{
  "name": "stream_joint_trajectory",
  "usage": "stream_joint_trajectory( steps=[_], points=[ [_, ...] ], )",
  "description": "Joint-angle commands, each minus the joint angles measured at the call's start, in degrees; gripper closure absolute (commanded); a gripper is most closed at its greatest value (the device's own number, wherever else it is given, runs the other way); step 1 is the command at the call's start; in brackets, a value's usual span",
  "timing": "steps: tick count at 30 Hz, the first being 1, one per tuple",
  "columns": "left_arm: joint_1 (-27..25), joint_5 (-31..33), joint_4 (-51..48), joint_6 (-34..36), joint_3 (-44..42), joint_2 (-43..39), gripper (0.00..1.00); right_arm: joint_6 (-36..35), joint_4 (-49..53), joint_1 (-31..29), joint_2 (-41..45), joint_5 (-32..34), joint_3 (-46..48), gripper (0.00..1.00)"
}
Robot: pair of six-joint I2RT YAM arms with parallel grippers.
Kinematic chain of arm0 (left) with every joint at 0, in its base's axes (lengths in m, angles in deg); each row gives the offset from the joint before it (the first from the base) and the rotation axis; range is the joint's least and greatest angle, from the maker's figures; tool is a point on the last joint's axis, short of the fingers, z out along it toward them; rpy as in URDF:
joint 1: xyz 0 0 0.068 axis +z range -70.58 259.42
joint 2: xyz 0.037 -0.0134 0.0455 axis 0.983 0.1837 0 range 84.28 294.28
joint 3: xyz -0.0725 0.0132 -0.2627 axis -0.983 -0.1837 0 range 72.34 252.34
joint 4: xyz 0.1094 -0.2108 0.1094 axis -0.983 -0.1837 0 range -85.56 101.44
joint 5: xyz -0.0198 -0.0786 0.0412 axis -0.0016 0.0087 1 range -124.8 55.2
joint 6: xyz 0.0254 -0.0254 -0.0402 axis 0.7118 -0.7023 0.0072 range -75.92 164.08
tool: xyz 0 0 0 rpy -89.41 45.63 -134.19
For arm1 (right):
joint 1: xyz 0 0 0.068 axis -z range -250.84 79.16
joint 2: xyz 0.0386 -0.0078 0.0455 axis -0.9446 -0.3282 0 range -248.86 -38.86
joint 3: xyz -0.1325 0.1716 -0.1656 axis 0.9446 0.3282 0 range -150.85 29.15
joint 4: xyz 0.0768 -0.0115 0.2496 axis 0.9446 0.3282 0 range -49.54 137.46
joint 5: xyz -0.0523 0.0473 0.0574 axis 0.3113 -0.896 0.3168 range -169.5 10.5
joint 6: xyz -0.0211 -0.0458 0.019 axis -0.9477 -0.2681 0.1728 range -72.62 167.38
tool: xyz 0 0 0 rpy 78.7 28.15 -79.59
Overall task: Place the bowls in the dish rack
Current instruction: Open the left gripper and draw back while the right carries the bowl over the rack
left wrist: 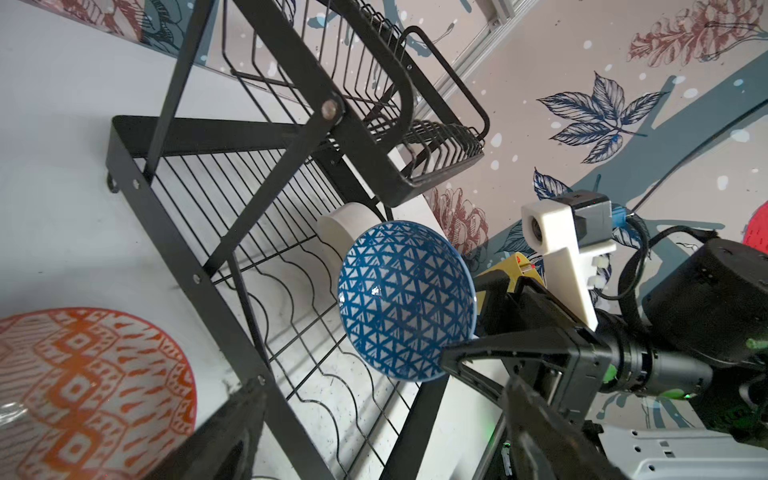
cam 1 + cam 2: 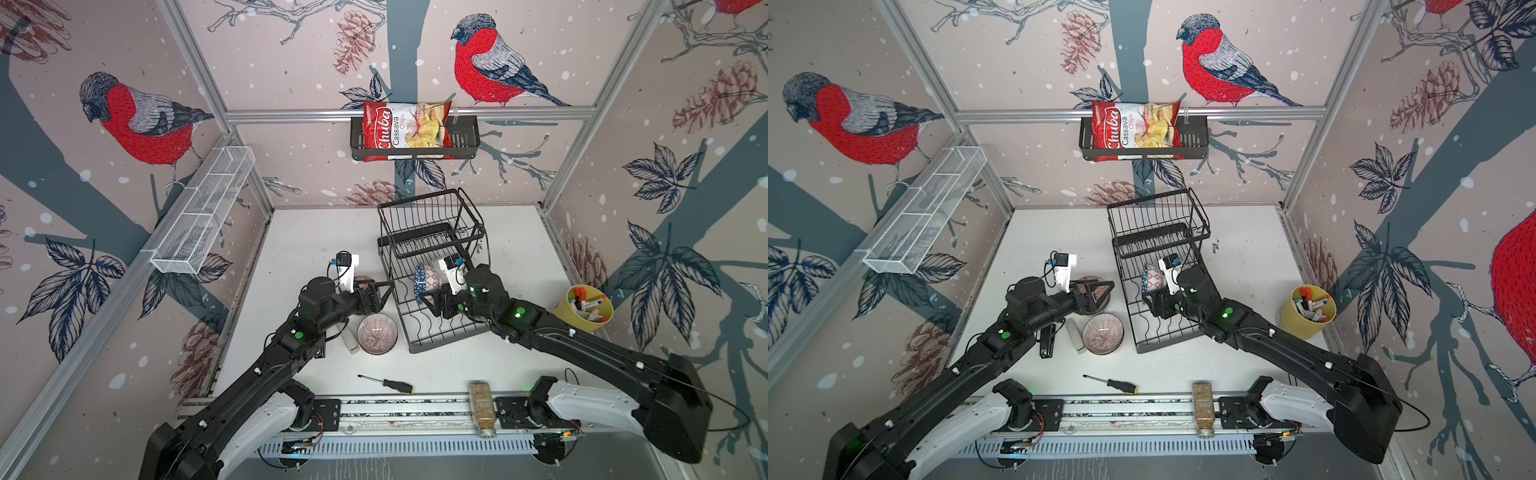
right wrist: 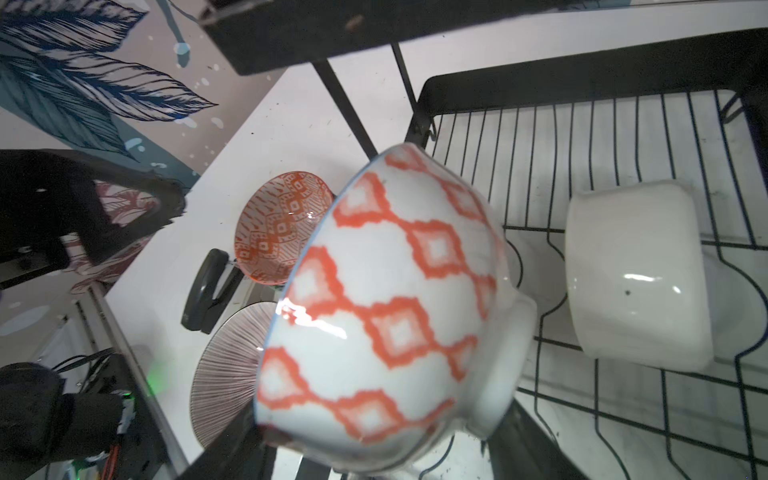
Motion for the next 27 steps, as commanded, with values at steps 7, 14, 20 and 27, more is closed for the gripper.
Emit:
stream_joint_trajectory(
  steps=[7,14,20,27],
  points=[
    [0.7,5.0,-3.9,2.1,-0.3,-2.0,0.10,-7.3,-1.5,-3.3,-9.3,11.3,-5.7,0.45],
    [1.5,5.1,-5.0,2.1,-0.8,-3.2,0.10,-12.1,-0.5,-6.7,-14.9,20.8,-10.3,0.43],
    [2.1,5.4,-6.2,2.0,-1.4,-5.2,0.10,-16.9,-1.6,-8.8,-19.1,29.3,-12.1,0.43],
    [2.6,5.6,-7.7,2.2,-1.3,-7.4,0.10,-23.2,-4.6,-9.6,-22.4,34.2,-13.2,0.42]
  ],
)
